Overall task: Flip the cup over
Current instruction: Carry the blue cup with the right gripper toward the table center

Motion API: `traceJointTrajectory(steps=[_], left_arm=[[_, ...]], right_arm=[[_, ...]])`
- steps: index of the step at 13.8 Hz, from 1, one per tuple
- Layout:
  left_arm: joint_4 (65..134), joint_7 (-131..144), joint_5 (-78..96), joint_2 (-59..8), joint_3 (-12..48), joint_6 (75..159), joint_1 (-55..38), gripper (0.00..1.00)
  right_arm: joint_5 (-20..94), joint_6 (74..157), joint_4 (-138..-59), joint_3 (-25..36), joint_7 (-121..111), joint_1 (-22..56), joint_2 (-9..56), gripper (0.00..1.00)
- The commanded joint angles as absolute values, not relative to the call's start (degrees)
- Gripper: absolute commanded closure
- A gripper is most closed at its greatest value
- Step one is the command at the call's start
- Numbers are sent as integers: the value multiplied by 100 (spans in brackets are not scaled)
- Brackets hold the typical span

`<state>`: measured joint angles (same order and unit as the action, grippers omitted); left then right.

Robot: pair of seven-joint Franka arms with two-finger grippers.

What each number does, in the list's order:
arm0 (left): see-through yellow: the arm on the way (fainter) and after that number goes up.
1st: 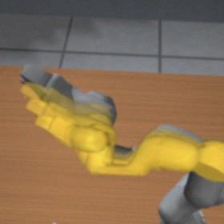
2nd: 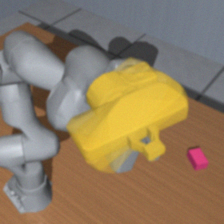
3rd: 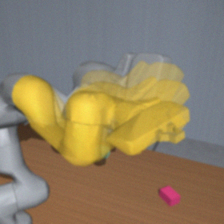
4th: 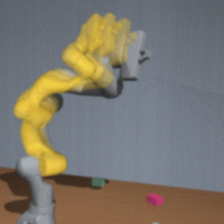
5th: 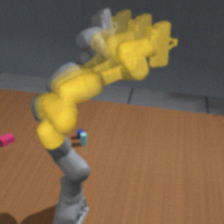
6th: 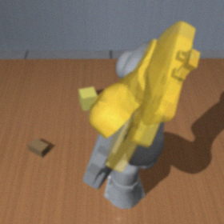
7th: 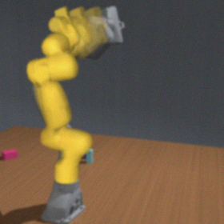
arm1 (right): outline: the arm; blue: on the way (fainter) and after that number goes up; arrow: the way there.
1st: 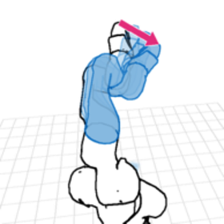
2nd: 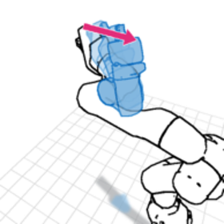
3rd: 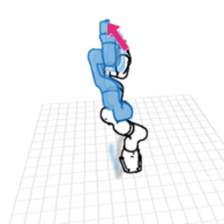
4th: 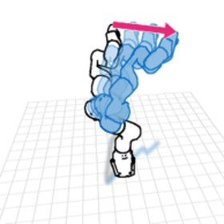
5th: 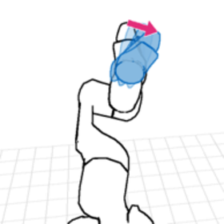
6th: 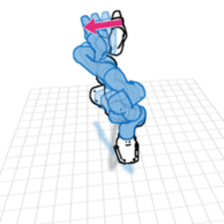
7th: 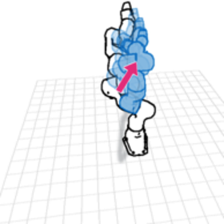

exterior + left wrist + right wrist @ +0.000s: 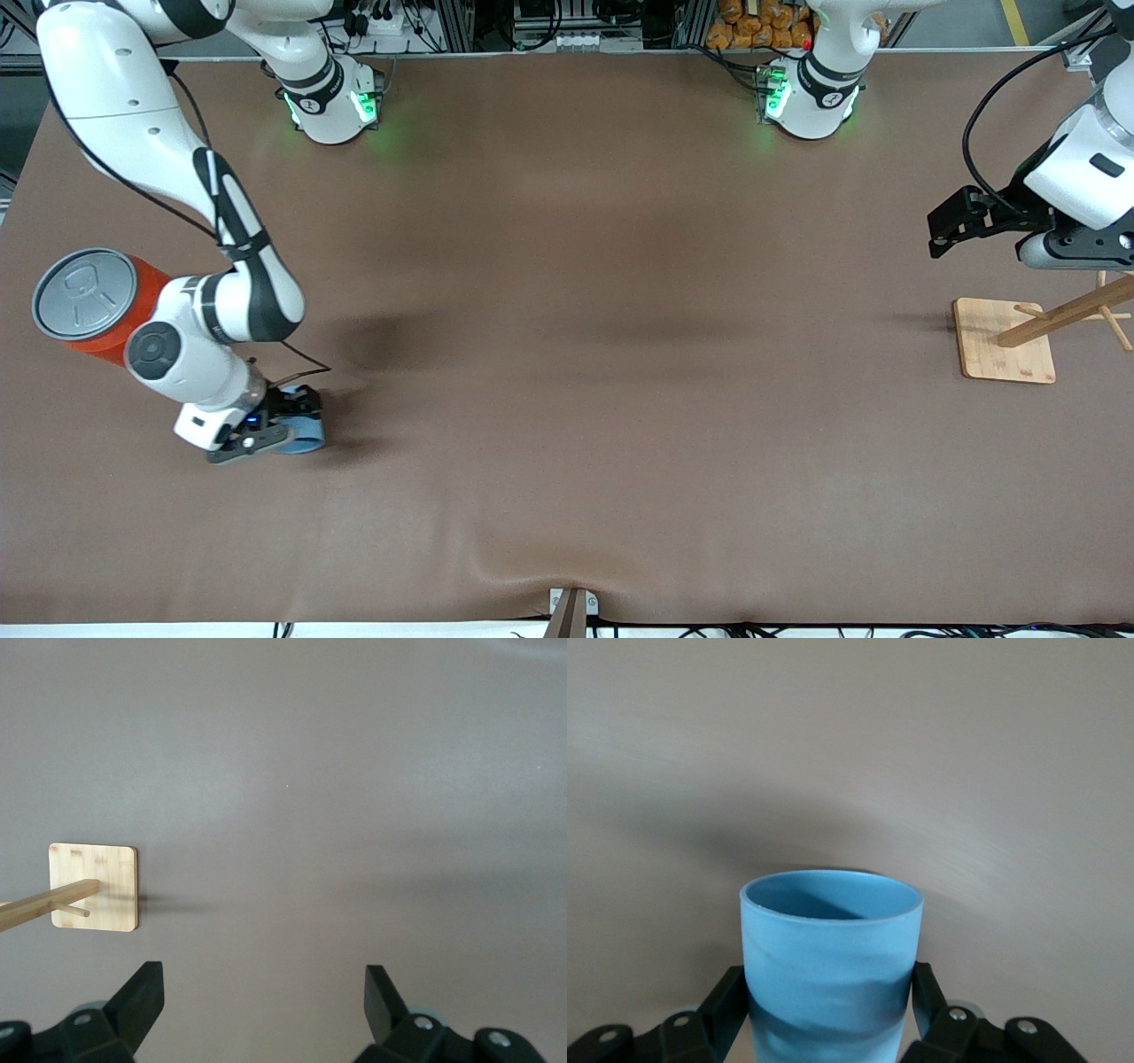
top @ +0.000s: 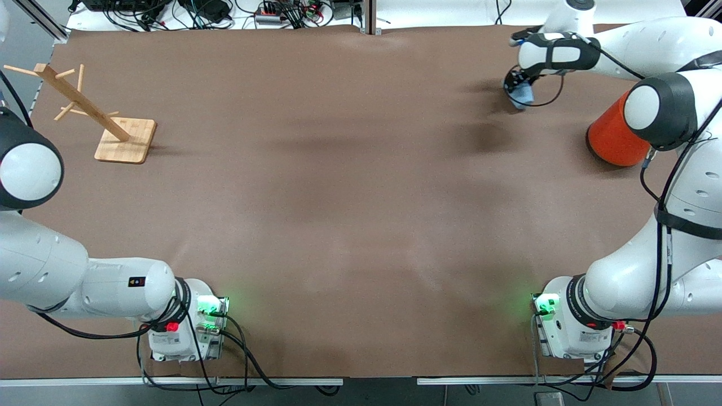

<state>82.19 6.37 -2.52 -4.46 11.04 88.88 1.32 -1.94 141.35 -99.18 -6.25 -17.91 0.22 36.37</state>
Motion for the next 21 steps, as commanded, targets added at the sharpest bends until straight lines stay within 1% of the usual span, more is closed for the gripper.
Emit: traceJointTrajectory(steps=[1, 2, 3, 8, 13, 16, 19, 20, 21], left_arm=[[8253, 519, -237, -325, 1134, 8815, 193, 0], [8262, 519, -237, -325, 1125, 8807, 193, 0], [8270, 527, -237, -325, 1134, 8807, 185, 0], [8262, 527, -211, -325, 1134, 8807, 185, 0], [8253, 527, -167, -369, 1125, 8815, 193, 0], [8253, 527, -158, -378, 1125, 8815, 202, 0], [8253, 527, -167, -387, 1125, 8815, 193, 0], [8253, 527, -167, -395, 1125, 8815, 193, 0], [8253, 527, -167, -396, 1125, 8815, 193, 0]], right_arm=[[-874, 14150, -9976, -1238, -2100, 131, 3445, 39], [-1323, 14150, -9976, -1439, -2153, 132, 3437, 36], [-1579, 14142, -9993, -1763, -2162, 106, 3437, 36], [-2082, 14142, -9993, -2732, -2540, 386, 3515, 36], [-2504, 14299, -9976, -2918, -2531, 1194, 3709, 37], [-3258, 14431, -9967, -2918, -2549, 1397, 3919, 37], [-3725, 14476, -9958, -2936, -2566, 1652, 4008, 37], [-3866, 14476, -9967, -2936, -2540, 1678, 4025, 34], [-3858, 14467, -9967, -2936, -2514, 1679, 4025, 3]])
